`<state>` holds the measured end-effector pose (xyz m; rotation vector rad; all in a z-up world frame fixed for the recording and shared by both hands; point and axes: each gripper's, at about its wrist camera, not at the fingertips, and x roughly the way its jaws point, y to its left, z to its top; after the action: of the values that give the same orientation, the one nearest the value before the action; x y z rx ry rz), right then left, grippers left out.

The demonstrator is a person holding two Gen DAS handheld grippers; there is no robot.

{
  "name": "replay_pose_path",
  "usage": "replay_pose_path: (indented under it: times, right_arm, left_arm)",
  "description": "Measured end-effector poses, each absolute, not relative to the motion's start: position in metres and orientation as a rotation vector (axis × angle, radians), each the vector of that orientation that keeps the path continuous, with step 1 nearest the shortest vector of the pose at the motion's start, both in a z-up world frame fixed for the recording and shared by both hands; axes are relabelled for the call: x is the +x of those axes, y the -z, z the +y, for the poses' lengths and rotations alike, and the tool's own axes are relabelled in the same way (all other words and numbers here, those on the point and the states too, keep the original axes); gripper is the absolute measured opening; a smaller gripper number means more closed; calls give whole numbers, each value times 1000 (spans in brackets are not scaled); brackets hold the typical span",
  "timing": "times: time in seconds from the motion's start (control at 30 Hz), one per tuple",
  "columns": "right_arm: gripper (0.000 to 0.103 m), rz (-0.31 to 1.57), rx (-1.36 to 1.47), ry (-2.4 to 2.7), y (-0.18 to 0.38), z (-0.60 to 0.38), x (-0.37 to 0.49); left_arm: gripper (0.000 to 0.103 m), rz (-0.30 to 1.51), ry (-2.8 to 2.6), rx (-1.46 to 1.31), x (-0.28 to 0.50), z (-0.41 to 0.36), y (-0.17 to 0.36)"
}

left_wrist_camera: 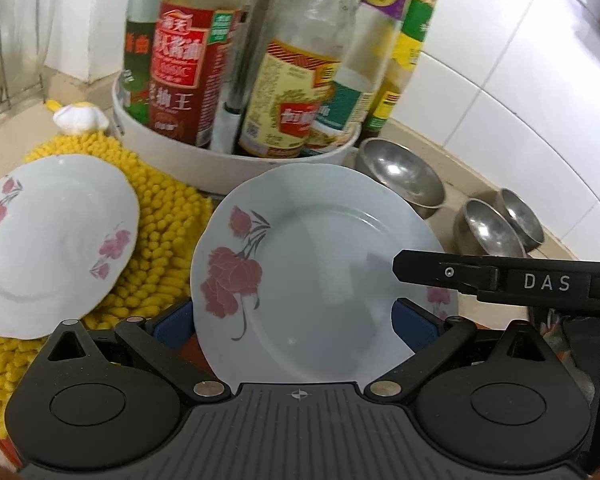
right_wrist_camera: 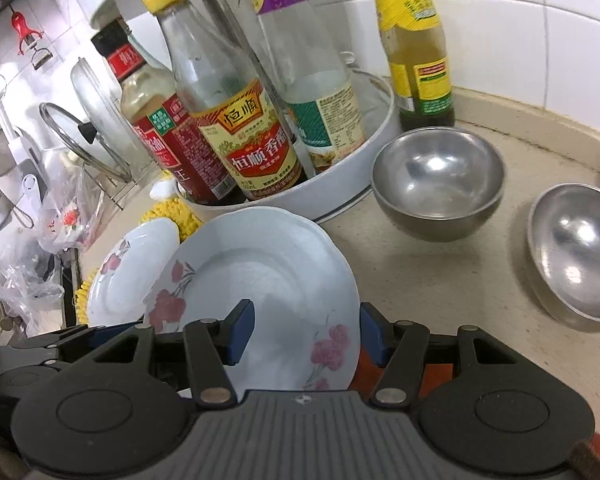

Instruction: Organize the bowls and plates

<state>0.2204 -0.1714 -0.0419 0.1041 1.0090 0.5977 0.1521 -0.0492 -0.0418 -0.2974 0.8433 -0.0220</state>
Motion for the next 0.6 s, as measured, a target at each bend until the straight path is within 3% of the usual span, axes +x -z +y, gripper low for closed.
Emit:
replay_pose_path:
  times: [0.6]
  right_arm:
    - [53, 1038, 205, -368, 36, -243, 154]
  left_arm:
    - [102, 905, 259, -185, 138, -113, 50]
